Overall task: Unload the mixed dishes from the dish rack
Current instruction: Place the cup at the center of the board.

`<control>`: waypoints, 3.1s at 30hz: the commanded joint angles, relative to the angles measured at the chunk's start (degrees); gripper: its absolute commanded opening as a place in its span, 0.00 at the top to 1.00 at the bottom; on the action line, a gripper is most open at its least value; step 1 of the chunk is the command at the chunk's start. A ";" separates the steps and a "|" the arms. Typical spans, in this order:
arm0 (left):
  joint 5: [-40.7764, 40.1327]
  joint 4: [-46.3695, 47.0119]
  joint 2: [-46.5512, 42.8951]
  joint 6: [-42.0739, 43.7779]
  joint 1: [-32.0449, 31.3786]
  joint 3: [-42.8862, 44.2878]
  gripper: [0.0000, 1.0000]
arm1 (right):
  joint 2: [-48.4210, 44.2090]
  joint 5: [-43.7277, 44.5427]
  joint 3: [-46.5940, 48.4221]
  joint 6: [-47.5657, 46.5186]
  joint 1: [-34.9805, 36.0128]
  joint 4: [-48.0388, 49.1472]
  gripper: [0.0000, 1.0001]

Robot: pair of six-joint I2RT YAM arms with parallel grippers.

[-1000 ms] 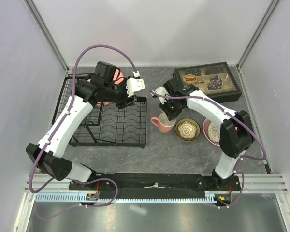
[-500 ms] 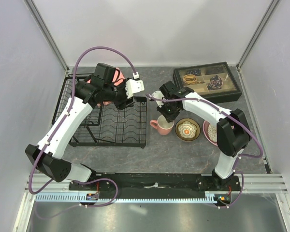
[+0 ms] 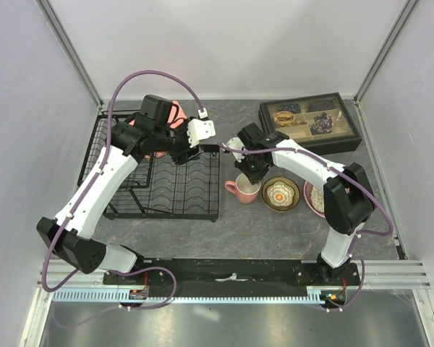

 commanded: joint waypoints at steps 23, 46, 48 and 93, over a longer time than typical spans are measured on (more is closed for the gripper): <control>0.35 2.34 -3.16 0.90 0.79 -2.76 0.41 | -0.26 -0.70 -0.24 0.36 2.53 1.16 0.98; 0.61 2.95 -4.04 0.72 1.14 -4.43 0.41 | 0.18 -0.26 -1.03 -0.25 3.32 0.81 0.89; 0.52 3.04 -4.13 0.81 1.14 -4.61 0.41 | 0.27 -0.26 -1.03 -0.34 3.40 0.90 0.83; 2.80 7.08 -7.03 -1.38 3.25 -7.07 0.38 | -13.08 6.06 9.25 -1.57 4.02 -2.36 0.28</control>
